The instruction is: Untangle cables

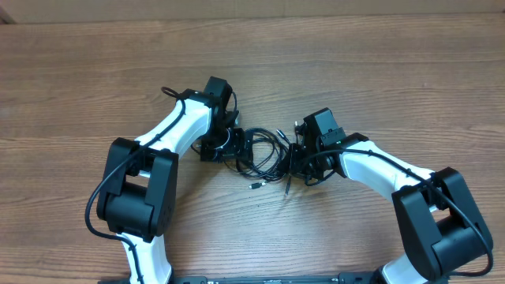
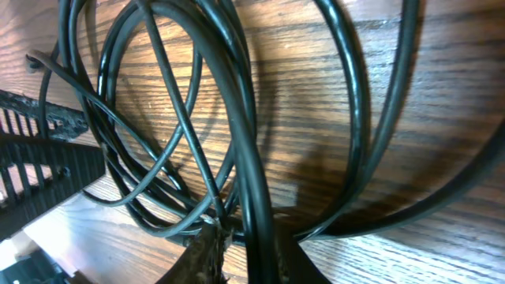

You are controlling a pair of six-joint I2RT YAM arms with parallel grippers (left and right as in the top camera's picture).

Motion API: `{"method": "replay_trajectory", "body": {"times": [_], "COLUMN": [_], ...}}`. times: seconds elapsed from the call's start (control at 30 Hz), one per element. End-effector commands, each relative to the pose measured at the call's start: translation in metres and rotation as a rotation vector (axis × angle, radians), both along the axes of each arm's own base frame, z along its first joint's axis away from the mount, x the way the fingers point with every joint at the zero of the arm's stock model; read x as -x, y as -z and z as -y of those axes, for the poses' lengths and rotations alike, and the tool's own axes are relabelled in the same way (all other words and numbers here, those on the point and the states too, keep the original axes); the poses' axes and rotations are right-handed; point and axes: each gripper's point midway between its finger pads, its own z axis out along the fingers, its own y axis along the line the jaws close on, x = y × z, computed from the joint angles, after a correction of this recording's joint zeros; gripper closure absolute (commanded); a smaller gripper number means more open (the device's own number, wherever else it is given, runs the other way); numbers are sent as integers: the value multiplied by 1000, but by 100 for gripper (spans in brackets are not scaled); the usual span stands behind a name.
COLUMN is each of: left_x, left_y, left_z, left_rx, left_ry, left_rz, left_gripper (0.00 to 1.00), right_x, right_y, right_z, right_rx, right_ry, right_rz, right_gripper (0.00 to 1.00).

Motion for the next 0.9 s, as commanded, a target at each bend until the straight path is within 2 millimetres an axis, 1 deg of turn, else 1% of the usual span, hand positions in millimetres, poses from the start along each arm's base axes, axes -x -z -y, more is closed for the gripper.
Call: {"method": "replay_trajectory", "body": {"times": [0.0,0.07,0.13,0.27,0.37,0.43,0.5,0.57,0.6,0.73,0.8,0.87], "left_x": [2,-4,-11,-18,-16,-11,-4,0,1,4,3,-2], "left_y": [20,20,20,20,20,20,21,23,24,29,31,32], "left_z": [-9,-7,-5,-2,-3,-5,-6,-5,-5,0,1,0], "left_rx": [-64,-55,-46,-35,-40,-46,-52,-56,-56,-57,-65,-87], "left_ry": [-1,-2,-3,-15,-22,-21,-18,-13,-10,7,20,24], "left_rz": [-1,24,52,80,66,45,21,12,12,22,40,68], "left_gripper": [13,13,13,14,14,14,16,19,22,38,51,64], "right_x": [-3,-4,-2,8,10,7,2,1,1,-3,-3,-2], "right_y": [3,5,5,5,6,8,11,12,12,10,9,6], "right_z": [3,3,-1,-13,-16,-13,-6,-3,-3,-5,-6,-10], "right_rx": [37,55,57,61,78,103,141,151,151,138,130,108], "right_ry": [34,50,38,-5,-15,31,79,103,106,129,126,118], "right_rz": [2,3,11,10,24,21,24,18,16,20,20,11], "right_gripper": [84,84,84,83,83,84,88,94,96,96,96,96]}}
